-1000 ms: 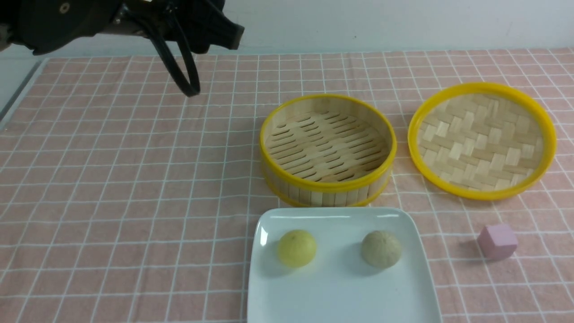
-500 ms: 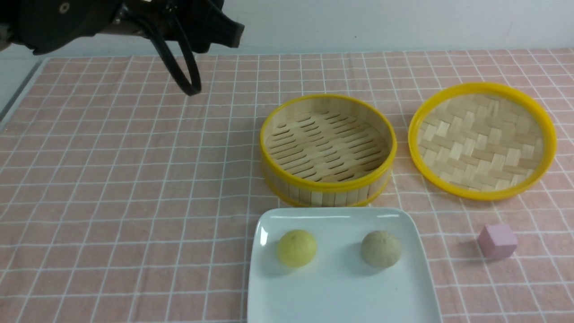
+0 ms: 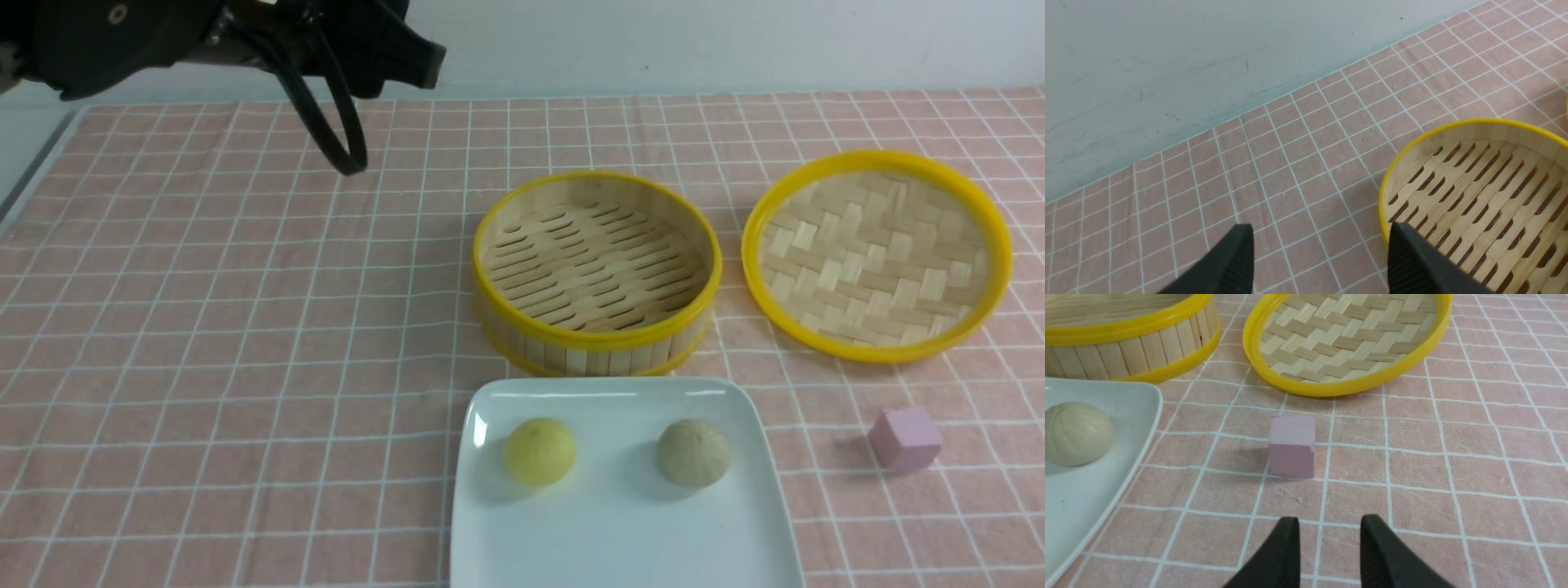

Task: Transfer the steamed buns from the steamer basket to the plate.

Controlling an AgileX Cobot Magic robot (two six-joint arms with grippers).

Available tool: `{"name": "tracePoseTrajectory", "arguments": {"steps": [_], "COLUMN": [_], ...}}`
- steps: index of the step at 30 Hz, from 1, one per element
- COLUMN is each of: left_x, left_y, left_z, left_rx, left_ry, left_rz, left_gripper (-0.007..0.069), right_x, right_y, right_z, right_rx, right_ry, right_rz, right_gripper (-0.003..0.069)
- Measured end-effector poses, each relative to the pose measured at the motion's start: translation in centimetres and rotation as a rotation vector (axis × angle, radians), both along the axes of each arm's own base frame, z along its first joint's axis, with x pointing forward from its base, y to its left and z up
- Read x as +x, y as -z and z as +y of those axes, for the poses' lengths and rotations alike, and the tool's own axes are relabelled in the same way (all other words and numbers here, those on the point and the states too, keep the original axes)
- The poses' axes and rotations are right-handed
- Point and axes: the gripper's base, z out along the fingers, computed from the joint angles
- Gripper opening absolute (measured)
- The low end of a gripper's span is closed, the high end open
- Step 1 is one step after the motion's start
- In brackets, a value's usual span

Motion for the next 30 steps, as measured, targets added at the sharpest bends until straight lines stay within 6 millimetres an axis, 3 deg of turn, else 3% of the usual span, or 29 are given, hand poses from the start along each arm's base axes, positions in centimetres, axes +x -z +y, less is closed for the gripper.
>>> {"name": "tracePoseTrajectory", "arguments": {"steps": [13, 30], "left_x": [-0.09, -0.03], "left_y": [0.13, 0.52], "left_z": [-0.08, 0.85], "left_rx": [-0.021, 0.073], "left_ry": [-0.001, -0.055], "left_rz": [0.022, 0.05], "left_gripper": [0.0449, 0.0449], "right_x": [0.0, 0.0], "right_y": [-0.01, -0.01], "right_z": [0.0, 0.0], "right_rx": [0.0, 0.0], "right_ry": [0.0, 0.0], "right_rz": [-0.001, -0.001], "right_gripper": [0.0237, 0.0237]}}
